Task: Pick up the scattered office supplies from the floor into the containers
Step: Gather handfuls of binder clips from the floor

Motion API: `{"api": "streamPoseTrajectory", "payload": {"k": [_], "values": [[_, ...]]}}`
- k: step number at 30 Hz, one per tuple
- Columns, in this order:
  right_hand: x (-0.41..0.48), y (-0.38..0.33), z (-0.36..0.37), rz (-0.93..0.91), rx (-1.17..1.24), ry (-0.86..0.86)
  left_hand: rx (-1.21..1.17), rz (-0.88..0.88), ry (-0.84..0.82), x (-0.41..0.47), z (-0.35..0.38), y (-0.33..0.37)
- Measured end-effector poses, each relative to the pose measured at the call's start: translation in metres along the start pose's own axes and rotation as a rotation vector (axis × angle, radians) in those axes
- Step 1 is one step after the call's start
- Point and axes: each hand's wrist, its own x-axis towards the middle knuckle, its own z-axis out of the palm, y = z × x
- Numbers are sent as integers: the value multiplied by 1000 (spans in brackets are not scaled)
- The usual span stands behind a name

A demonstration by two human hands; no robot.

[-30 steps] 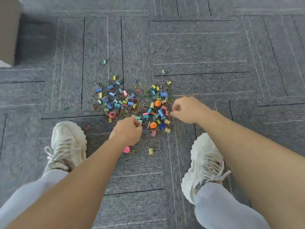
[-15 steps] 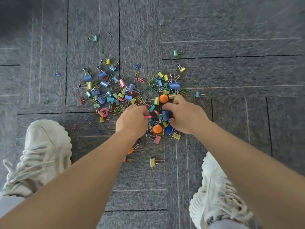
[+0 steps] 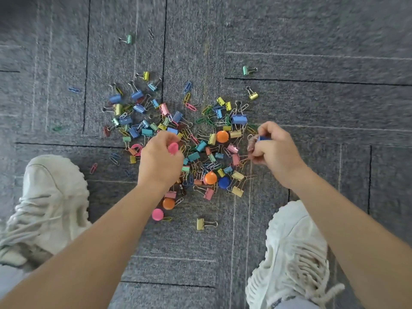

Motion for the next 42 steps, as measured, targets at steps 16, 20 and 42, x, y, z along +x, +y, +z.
{"api": "streamPoseTrajectory", "payload": {"k": [16,20,42], "values": [[4,12,-6,-35,-520,21,556,175,-90,-4,32,16],[15,14,16,-167,-837,65,554,180,-144,-3,28,16],[-8,4,-22,132,465,-260,222,10,-316,2,4,18]]}}
